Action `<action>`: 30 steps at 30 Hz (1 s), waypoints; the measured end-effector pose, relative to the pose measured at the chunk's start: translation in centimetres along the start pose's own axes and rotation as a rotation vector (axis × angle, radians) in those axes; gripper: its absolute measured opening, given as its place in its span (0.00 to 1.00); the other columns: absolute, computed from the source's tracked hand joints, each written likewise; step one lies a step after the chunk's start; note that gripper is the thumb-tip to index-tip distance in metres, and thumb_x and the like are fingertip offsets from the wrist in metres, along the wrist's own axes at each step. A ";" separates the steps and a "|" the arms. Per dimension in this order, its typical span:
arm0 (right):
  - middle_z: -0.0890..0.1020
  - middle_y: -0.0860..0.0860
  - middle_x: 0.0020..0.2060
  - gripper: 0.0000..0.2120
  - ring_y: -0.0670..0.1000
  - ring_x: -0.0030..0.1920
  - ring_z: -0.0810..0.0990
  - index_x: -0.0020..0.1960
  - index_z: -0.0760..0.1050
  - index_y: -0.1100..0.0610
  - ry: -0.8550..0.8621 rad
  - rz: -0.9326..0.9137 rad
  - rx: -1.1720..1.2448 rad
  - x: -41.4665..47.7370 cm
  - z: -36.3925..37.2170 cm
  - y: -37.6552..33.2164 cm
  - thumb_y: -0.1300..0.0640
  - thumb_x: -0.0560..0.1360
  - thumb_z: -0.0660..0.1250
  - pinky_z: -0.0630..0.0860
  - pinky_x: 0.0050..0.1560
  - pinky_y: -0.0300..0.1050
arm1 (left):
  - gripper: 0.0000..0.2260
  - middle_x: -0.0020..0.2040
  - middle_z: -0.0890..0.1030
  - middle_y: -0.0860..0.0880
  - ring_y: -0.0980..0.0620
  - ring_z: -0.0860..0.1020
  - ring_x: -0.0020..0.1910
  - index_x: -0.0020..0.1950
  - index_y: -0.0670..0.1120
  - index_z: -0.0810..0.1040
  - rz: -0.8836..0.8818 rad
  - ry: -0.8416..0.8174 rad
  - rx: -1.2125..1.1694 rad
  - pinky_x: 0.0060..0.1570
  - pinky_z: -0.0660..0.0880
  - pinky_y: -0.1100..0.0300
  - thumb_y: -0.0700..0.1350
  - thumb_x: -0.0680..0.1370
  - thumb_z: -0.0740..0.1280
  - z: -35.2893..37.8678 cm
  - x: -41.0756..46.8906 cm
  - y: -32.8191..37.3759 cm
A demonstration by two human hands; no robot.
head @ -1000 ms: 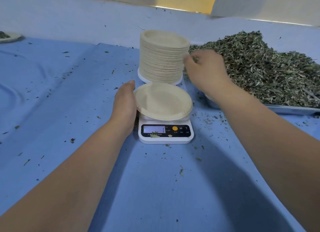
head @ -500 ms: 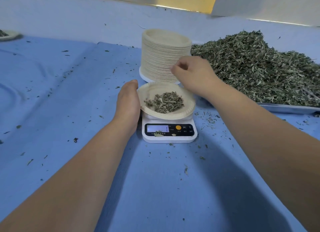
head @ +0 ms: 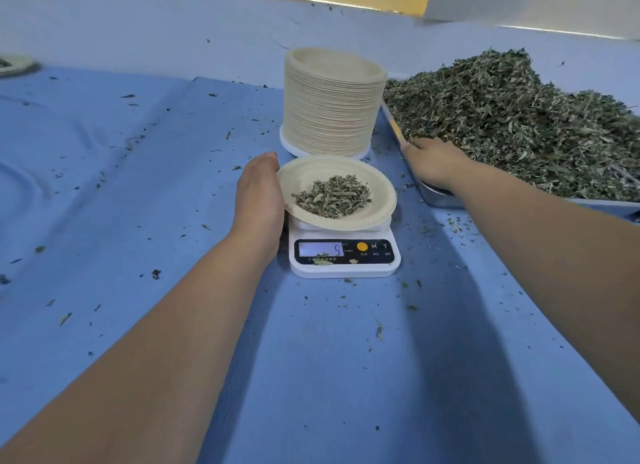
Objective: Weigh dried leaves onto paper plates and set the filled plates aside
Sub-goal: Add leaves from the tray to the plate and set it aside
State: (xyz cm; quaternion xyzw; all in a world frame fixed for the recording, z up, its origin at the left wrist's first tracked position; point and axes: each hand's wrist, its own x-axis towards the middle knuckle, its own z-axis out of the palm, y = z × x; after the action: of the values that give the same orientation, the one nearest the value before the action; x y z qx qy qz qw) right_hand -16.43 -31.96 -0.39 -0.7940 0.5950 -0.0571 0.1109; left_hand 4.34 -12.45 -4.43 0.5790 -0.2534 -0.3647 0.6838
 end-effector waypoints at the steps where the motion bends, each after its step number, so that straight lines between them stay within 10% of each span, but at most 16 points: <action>1: 0.60 0.60 0.79 0.33 0.63 0.78 0.58 0.80 0.60 0.57 -0.010 0.041 -0.021 0.2 0.0 0.2 0.38 0.84 0.43 0.55 0.77 0.59 | 0.05 0.53 0.72 0.54 0.51 0.73 0.53 0.43 0.55 0.68 0.002 -0.001 0.006 0.69 0.69 0.38 0.54 0.77 0.58 0.0 -0.1 0.0; 5: 0.74 0.66 0.67 0.39 0.64 0.62 0.75 0.70 0.72 0.63 -0.046 0.171 0.085 0.0 0.2 0.2 0.33 0.82 0.42 0.66 0.57 0.54 | 0.05 0.61 0.76 0.57 0.50 0.75 0.67 0.46 0.59 0.74 -0.001 -0.012 0.008 0.72 0.70 0.44 0.55 0.78 0.58 -0.1 0.0 -0.1; 9: 0.76 0.68 0.63 0.38 0.64 0.58 0.76 0.67 0.74 0.65 -0.001 0.138 0.001 -0.4 0.2 0.0 0.35 0.83 0.43 0.70 0.59 0.56 | 0.06 0.59 0.77 0.56 0.51 0.76 0.63 0.45 0.57 0.74 0.010 0.003 0.010 0.71 0.70 0.43 0.55 0.74 0.59 0.0 -0.3 0.1; 14: 0.76 0.58 0.32 0.26 0.56 0.31 0.74 0.36 0.71 0.61 0.168 0.033 -0.122 -0.8 -0.2 0.3 0.46 0.84 0.51 0.69 0.34 0.46 | 0.08 0.56 0.76 0.58 0.52 0.76 0.61 0.45 0.58 0.73 -0.010 0.007 0.009 0.71 0.71 0.43 0.57 0.71 0.58 0.1 -0.4 0.3; 25: 0.69 0.53 0.28 0.18 0.55 0.29 0.66 0.35 0.64 0.56 0.392 -0.137 -0.008 -2.2 0.0 1.2 0.51 0.81 0.61 0.64 0.32 0.44 | 0.12 0.65 0.76 0.58 0.54 0.74 0.67 0.53 0.61 0.73 -0.004 0.012 -0.006 0.72 0.69 0.48 0.58 0.71 0.58 0.0 -0.4 0.2; 30: 0.76 0.55 0.30 0.19 0.56 0.30 0.72 0.39 0.73 0.59 0.478 -0.093 0.184 -2.7 -0.6 2.1 0.47 0.82 0.62 0.72 0.34 0.48 | 0.02 0.54 0.71 0.57 0.55 0.71 0.54 0.41 0.59 0.68 0.011 0.005 -0.016 0.62 0.69 0.52 0.55 0.70 0.57 -0.1 -0.4 0.2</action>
State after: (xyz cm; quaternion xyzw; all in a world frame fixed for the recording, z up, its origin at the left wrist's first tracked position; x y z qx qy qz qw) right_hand -19.32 -30.05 -0.18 -0.7711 0.5595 -0.3018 0.0362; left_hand 4.24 -12.06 -4.21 0.5728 -0.2520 -0.3614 0.6912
